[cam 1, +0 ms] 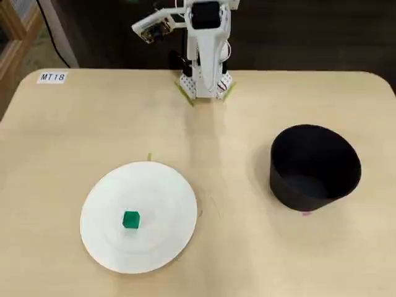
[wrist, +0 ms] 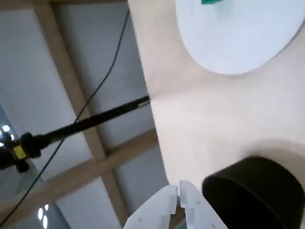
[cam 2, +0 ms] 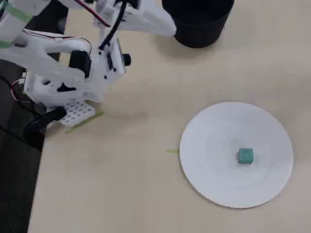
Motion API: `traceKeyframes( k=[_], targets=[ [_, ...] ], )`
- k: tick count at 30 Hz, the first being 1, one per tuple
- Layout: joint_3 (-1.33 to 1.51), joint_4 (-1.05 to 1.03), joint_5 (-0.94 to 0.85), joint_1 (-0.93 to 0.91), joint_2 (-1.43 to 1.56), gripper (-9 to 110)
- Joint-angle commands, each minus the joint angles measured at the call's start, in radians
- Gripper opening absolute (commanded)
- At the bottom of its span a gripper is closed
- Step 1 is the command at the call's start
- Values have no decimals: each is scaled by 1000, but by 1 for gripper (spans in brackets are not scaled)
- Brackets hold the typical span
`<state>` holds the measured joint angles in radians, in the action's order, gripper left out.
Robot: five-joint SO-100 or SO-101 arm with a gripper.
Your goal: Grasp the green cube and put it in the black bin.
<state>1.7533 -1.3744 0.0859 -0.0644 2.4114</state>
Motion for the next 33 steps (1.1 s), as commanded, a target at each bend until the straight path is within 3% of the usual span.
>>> traceKeyframes(
  k=[1, 11, 21, 33],
  targets=[
    [-129, 6, -44, -34, -178, 0],
    [-468, -46, -330, -141, -607, 0],
    [-477, -28, -517, -242, -799, 0],
    [-477, 132, -525, -301, -963, 0]
  ],
)
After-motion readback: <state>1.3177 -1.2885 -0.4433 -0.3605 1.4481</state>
